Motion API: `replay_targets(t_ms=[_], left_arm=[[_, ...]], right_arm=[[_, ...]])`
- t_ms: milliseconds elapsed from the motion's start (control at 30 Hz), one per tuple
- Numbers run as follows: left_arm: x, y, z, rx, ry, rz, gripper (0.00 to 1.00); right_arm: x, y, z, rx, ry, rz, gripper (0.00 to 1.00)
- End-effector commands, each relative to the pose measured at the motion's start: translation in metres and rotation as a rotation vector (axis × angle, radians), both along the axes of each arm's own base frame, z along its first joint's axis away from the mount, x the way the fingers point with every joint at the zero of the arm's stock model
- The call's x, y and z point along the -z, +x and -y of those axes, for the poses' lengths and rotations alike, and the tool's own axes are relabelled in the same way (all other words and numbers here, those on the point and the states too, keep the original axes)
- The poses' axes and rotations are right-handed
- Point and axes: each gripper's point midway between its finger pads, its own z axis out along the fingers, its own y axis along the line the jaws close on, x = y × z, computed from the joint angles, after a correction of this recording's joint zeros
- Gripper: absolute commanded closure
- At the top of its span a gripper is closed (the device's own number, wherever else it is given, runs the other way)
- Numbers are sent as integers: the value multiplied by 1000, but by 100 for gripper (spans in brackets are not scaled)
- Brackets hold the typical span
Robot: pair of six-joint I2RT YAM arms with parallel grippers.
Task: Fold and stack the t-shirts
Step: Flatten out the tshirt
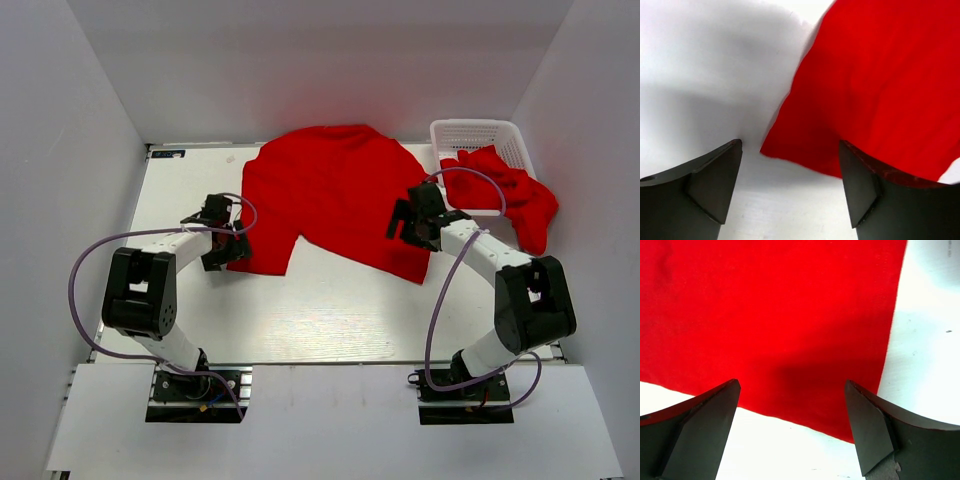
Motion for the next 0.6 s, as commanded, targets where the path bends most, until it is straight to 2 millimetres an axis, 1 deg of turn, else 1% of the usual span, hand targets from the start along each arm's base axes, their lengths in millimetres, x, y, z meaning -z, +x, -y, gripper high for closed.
replay_targets(t_ms=[0,33,100,133,200,233,267,300,333,367,400,500,533,567], left_arm=[[5,12,7,7,-56,49,14],[5,12,7,16,-52,49,18],[7,9,6,15,-51,40,32],[6,9,10,36,-49,53,43],[3,11,15,76,-72,87,53],[7,4,21,103,-107,78,62],[4,4,24,109,-120,96,68],[7,2,23,109,-120,95,74],[7,-1,23,109,-120,97,96],[7,-1,23,109,-120,97,100],[7,-4,22,109,-119,88,100],[5,-4,20,113,-107,90,100],[-1,-2,21,114,-110,112,100],[-4,-1,21,115,-111,121,100]], right_arm=[[-10,3,-7,2,49,39,10],[-11,2,-6,4,49,42,10],[-10,0,-1,25,26,42,10],[-10,-1,3,35,18,42,10],[-9,-3,8,50,-6,37,10],[-9,-4,10,60,-11,35,10],[-9,-4,12,72,-17,36,10],[-8,-5,13,81,-17,34,10],[-10,-6,15,93,-13,37,10],[-10,-7,14,90,-9,41,10],[-12,-8,13,89,-3,44,10],[-12,-12,18,100,-24,34,10],[-12,-15,24,116,-44,22,10],[-11,-17,25,126,-49,13,10]])
